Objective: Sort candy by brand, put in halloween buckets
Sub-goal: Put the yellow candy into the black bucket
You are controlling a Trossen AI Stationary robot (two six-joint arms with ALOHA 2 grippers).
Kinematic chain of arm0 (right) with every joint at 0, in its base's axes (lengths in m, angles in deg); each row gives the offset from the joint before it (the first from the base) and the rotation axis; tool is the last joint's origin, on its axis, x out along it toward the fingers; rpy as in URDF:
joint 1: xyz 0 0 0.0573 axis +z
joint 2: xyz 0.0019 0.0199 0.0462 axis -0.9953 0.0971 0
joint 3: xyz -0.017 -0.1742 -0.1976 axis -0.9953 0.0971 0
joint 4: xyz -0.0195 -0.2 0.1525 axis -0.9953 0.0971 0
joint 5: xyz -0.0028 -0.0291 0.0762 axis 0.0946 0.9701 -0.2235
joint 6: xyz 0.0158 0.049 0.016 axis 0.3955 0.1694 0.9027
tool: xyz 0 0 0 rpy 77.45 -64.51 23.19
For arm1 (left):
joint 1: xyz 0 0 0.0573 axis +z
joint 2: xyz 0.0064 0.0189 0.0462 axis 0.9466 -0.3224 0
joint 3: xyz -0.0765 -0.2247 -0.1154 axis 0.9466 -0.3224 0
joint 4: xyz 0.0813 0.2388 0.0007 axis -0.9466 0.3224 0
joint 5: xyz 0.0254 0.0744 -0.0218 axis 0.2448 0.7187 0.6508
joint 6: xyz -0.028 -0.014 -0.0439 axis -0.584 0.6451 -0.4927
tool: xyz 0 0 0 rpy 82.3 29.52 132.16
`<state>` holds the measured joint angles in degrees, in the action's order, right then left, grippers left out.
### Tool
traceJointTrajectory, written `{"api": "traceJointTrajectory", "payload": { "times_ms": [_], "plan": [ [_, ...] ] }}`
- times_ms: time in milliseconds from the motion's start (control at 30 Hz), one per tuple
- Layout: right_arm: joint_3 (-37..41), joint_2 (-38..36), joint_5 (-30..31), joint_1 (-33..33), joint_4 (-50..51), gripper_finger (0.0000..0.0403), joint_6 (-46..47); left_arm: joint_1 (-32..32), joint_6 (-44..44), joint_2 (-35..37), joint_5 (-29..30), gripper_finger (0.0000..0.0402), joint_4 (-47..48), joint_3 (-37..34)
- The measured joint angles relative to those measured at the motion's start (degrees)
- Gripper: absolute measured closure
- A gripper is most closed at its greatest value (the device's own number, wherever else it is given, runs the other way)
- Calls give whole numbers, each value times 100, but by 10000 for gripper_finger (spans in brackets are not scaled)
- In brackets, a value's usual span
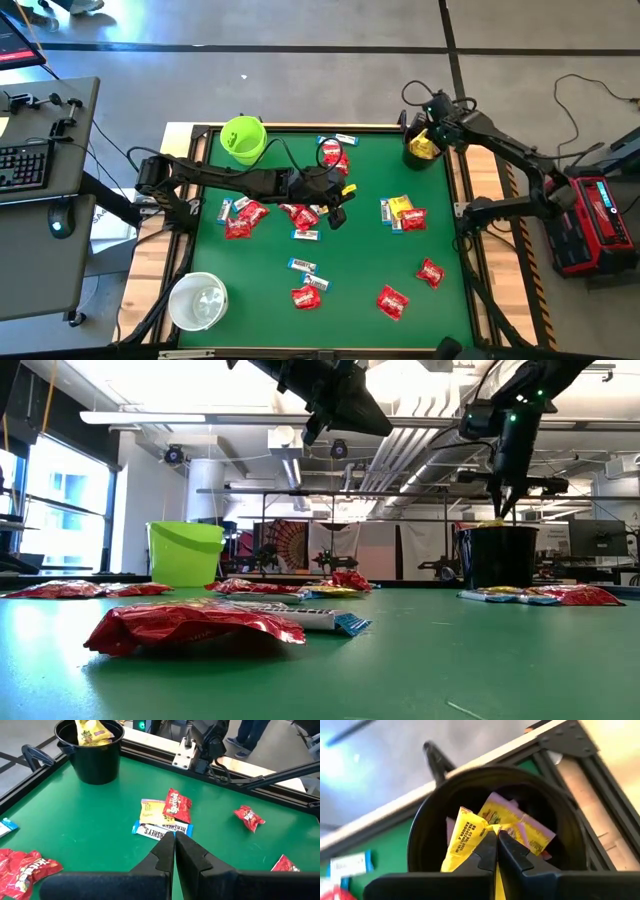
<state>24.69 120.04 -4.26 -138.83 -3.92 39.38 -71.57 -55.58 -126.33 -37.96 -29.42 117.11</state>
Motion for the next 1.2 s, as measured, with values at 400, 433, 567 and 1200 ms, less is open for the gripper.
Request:
{"api": "traceJointTrajectory", "payload": {
  "times_ms": [400,433,567,1200],
  "plan": [
    [46,13,619,-15,220,403,2430,-1,2,0,21,394,0,0],
    [46,13,626,-34,227,403,2546,0,1,0,21,394,0,1],
    [46,17,637,-94,234,403,2945,-1,1,0,21,394,0,1],
    [48,470,287,-237,74,393,2555,-2,2,0,19,394,26,1]
  ]
}}
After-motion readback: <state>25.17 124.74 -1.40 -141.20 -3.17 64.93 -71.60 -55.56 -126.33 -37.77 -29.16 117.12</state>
